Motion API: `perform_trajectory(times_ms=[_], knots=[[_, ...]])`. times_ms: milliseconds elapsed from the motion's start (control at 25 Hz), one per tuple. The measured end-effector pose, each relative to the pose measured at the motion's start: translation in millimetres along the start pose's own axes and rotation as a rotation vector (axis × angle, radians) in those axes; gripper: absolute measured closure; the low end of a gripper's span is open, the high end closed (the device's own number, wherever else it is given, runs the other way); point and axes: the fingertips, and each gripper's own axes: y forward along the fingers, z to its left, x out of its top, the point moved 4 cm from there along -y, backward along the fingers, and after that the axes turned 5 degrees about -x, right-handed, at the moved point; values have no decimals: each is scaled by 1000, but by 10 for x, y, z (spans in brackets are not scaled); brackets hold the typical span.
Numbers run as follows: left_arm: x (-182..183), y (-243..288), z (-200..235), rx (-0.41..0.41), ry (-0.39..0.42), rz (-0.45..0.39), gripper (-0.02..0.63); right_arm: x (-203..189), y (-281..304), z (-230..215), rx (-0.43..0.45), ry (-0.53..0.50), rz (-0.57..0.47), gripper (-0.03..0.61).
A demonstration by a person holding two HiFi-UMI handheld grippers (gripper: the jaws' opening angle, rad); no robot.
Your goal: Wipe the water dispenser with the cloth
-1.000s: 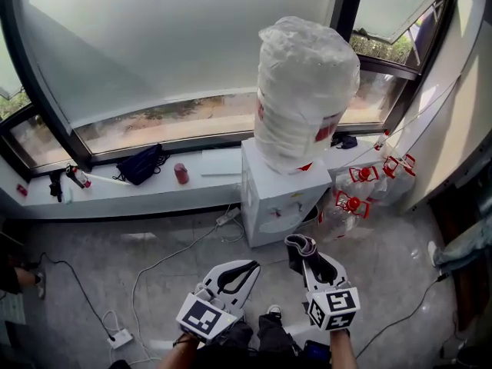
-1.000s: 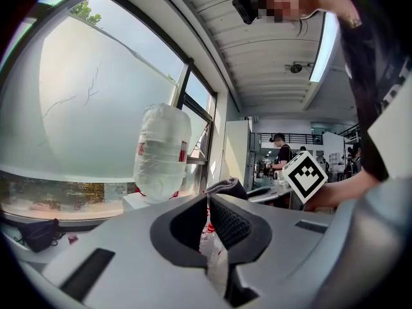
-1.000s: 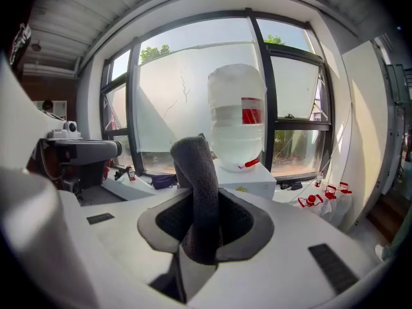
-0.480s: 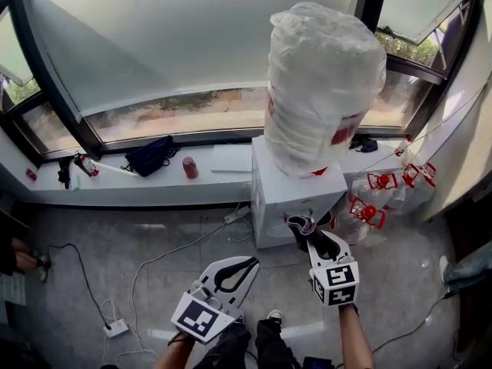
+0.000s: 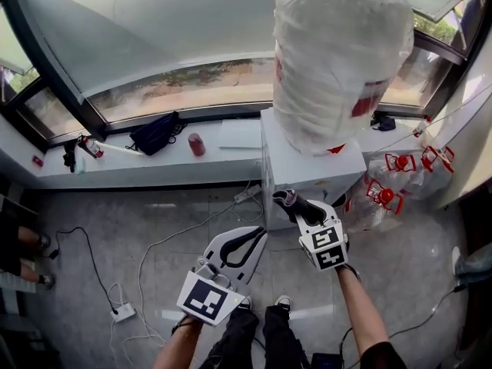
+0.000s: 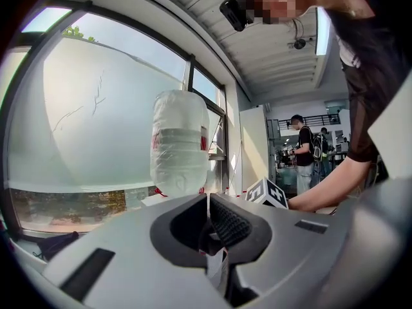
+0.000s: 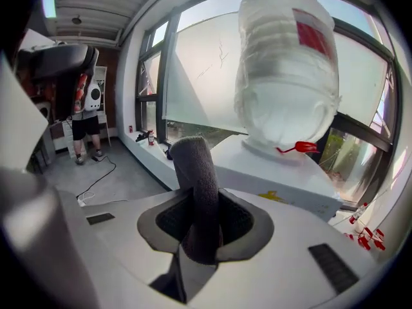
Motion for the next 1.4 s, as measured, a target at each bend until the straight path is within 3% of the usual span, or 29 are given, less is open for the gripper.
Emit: perform_trajectory(times_ms=[160, 480, 1000, 1400], knots=[[-143, 107, 13, 15, 0, 23, 592, -185, 359, 105, 42, -24, 23, 472], [-303, 263, -142, -12, -66, 55, 592, -433, 513, -197, 0, 39, 64, 472], [-359, 636, -488, -86, -76, 78, 592, -883, 122, -1567, -207, 140, 96, 472], [-434, 906, -707, -123, -73, 100, 592, -1216, -27, -2349, -296, 129, 138, 472]])
